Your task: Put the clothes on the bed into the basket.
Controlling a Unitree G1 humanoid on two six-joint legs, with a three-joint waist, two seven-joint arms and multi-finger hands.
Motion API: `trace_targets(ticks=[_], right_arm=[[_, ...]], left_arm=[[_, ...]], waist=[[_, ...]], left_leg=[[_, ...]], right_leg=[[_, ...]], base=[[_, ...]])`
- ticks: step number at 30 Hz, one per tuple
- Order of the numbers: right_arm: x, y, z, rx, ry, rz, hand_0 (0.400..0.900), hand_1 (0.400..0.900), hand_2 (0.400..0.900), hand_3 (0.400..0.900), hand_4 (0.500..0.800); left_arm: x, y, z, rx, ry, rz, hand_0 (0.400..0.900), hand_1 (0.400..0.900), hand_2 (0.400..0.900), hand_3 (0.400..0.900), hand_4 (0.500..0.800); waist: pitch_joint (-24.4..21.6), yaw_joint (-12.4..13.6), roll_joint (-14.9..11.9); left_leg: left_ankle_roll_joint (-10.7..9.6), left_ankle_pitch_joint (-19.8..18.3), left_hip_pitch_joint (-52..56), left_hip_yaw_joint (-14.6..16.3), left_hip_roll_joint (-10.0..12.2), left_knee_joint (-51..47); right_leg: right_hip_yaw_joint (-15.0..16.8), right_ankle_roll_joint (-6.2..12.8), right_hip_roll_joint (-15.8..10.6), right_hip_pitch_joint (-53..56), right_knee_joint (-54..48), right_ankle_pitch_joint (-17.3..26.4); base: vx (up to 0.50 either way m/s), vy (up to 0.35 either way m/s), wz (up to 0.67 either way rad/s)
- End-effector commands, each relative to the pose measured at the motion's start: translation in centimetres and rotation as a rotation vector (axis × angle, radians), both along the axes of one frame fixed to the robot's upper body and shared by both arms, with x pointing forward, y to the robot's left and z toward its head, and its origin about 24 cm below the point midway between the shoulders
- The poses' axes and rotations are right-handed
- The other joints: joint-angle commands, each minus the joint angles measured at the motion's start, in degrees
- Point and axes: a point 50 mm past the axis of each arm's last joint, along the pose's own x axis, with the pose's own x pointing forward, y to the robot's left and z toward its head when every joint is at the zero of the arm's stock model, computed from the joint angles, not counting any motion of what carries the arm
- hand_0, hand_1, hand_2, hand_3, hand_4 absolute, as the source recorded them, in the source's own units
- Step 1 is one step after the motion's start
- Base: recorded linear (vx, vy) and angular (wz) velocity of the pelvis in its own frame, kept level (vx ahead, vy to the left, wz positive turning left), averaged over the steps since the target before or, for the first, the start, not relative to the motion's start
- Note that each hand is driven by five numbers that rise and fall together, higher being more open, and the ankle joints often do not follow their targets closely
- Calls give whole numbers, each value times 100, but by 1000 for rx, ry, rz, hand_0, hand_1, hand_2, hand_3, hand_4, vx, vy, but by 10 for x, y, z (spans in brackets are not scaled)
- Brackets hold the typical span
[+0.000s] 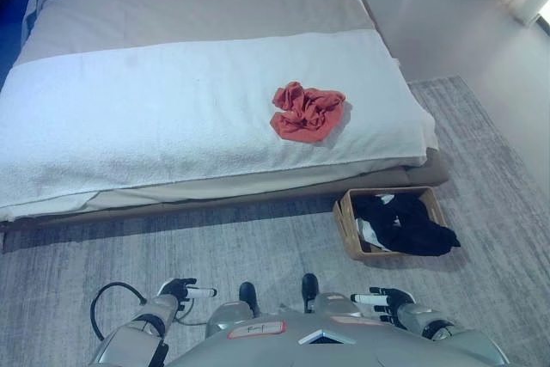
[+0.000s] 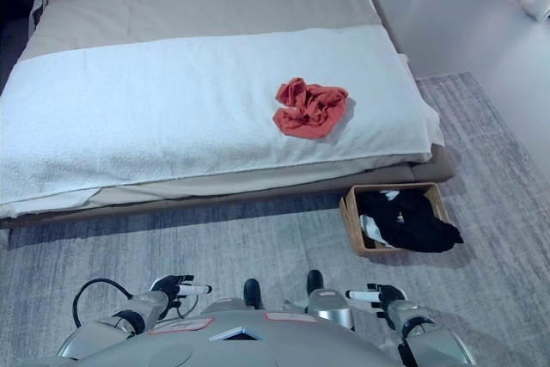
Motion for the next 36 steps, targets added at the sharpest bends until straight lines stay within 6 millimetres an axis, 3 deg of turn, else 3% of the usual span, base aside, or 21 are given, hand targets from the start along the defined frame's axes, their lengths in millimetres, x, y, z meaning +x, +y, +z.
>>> trace_targets(ticks=[1,8,11,14,19,22,25,29,36], right_arm=[[10,-19,7,-60,-8,-16,900,900,900,900,800],[8,-20,7,-67,-19,-27,900,900,900,900,800],[9,-24,9,-77,-34,-25,900,900,900,900,800],[20,-29,13,-89,-67,2,900,900,900,900,800],[25,-33,16,-108,-79,13,900,900,900,900,800],[26,-35,17,-116,-85,20,900,900,900,900,800],[27,-37,18,-125,-87,28,900,900,900,900,800],[26,-38,18,-122,-82,26,900,900,900,900,800],[26,-26,14,-77,-65,17,900,900,900,900,800]], left_arm=[[23,4,6,40,-43,-25,900,900,900,900,800],[35,6,11,51,-79,-35,900,900,900,900,800],[30,2,8,27,-70,-18,900,900,900,900,800],[33,-2,8,6,-83,-7,900,900,900,900,800],[26,-6,4,-9,-64,-4,900,900,900,900,800],[25,-7,4,-3,-63,-8,900,900,900,900,800],[24,-6,4,-2,-66,-9,900,900,900,900,800],[21,-7,3,-4,-61,-9,900,900,900,900,800],[29,11,11,42,-83,-4,900,900,900,900,800]], waist=[[253,-46,41],[392,-166,107],[537,-185,122],[789,-81,83],[789,-28,142],[801,-24,247],[793,2,313],[750,32,313],[441,128,-100]], left_leg=[[-246,-501,194,85,123,36],[-397,-495,-144,-109,304,548],[-499,-580,-509,-231,137,1373],[-557,-434,-1038,-736,-264,2266],[-387,-289,-1423,-719,-218,1822],[-405,214,-1463,-821,31,1034],[-427,427,-1474,-880,180,429],[-447,532,-1423,-770,253,323],[-150,47,-1492,-508,5,948]], right_leg=[[-20,344,-192,49,234,-478],[-4,108,7,-191,771,-831],[-16,-16,46,-82,716,-893],[27,-150,47,-90,704,-856],[72,-232,193,-26,692,-1006],[130,-268,352,13,775,-1120],[258,-245,456,178,734,-1226],[341,-196,436,324,650,-1276],[571,242,-48,335,974,-1249]], base=[[-35,-75,34],[-15,-140,28],[-13,-181,17],[-76,-180,-5],[48,-90,-1],[117,-6,-9],[170,50,-18],[189,143,-26],[190,263,-25]])
